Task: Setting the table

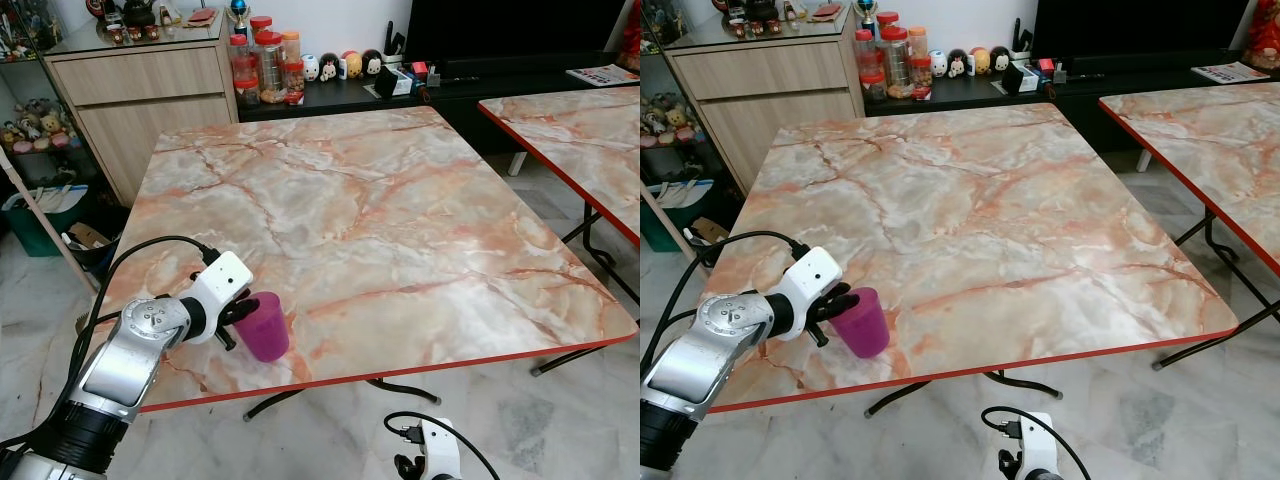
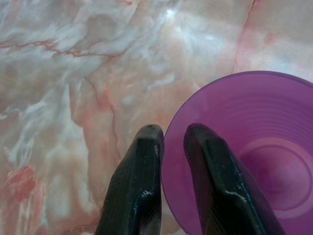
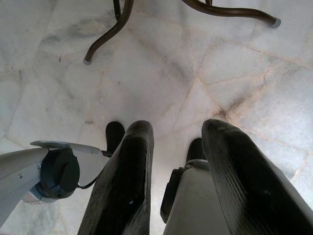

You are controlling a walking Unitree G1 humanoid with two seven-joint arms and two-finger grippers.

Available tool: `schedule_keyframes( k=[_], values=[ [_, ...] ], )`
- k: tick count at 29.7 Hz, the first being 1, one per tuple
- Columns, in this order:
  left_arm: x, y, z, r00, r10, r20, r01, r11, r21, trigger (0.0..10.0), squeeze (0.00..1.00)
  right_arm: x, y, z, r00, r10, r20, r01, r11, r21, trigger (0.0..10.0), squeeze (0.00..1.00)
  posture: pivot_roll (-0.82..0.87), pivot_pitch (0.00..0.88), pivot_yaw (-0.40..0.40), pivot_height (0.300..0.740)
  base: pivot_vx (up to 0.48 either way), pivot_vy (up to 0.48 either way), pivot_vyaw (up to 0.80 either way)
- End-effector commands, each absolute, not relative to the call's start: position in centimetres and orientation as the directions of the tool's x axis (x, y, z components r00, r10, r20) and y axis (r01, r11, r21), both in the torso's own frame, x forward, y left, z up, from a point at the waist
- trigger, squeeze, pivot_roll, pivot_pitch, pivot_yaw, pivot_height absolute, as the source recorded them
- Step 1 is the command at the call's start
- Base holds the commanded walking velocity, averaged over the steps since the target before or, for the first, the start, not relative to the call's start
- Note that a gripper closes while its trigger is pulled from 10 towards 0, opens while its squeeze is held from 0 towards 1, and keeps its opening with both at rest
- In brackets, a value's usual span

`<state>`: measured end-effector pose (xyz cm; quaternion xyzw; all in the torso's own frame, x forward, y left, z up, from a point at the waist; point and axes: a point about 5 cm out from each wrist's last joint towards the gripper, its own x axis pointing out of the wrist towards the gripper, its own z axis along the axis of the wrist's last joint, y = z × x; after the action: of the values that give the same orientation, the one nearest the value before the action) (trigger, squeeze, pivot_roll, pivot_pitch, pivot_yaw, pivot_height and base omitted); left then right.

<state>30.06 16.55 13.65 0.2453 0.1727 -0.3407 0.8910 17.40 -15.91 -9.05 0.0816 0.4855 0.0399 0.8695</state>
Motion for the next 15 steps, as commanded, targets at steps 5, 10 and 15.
schedule_keyframes(
  k=[5,10,15],
  values=[
    [30.2,17.0,13.6,0.721,-0.5,-0.48,0.677,0.657,0.332,10.0,0.0,17.6,-15.9,-9.0,0.531,0.147,-0.834,0.018,0.983,0.185,10.0,0.0,0.06,0.0,0.027,0.74,0.0,0.0,0.0],
    [30.2,17.0,14.0,0.724,-0.511,-0.464,0.676,0.662,0.325,10.0,0.0,17.7,-15.9,-8.9,0.533,0.148,-0.833,0.013,0.983,0.183,10.0,0.0,0.06,0.0,0.026,0.74,0.0,0.0,0.0],
    [30.2,17.0,14.4,0.727,-0.521,-0.447,0.675,0.66,0.328,10.0,0.0,17.7,-15.8,-8.9,0.533,0.149,-0.833,0.006,0.984,0.18,10.0,0.0,0.06,0.0,0.024,0.74,0.0,0.0,0.0]
  ],
)
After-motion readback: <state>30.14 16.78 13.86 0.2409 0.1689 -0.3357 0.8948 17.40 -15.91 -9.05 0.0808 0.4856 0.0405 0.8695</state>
